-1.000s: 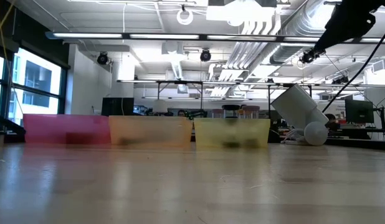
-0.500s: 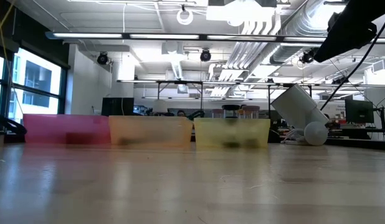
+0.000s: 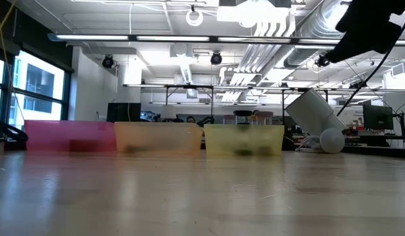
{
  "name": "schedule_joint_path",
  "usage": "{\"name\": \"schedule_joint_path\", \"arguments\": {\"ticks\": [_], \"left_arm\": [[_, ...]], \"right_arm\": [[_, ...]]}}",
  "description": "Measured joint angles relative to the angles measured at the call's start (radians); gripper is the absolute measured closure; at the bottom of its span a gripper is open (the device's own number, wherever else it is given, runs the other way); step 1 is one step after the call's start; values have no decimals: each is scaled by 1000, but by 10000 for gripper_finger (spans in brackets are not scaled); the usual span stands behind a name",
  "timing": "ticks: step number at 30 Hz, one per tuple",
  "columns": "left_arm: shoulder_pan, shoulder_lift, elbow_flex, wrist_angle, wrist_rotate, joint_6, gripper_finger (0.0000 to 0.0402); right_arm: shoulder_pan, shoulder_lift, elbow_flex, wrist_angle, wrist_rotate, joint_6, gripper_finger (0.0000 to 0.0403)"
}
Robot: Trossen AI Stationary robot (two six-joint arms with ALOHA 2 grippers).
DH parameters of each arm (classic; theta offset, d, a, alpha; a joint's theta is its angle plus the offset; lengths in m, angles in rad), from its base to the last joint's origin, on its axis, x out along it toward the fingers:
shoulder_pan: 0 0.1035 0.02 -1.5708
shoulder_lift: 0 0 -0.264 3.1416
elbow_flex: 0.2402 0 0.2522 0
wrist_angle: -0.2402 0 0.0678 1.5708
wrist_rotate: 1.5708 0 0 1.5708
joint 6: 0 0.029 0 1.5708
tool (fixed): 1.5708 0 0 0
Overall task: Pick & Place Office items
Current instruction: Put the green hourglass into the yellow bin
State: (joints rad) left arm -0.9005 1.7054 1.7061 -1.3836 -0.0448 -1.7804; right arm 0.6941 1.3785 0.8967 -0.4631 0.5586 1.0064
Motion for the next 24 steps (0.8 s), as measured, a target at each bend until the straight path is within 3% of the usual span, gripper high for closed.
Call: {"name": "schedule_joint_path", "arguments": {"ticks": [10,20,24], "left_arm": [[-12,0,0,65,94,34,51],[-25,42,0,-73,191,95,52],[-42,44,-2,-87,143,131,52]], "right_arm": [[-3,0,0,34,98,128,149],[-7,0,0,41,94,284,149],[-7,0,0,55,94,302,149]]}}
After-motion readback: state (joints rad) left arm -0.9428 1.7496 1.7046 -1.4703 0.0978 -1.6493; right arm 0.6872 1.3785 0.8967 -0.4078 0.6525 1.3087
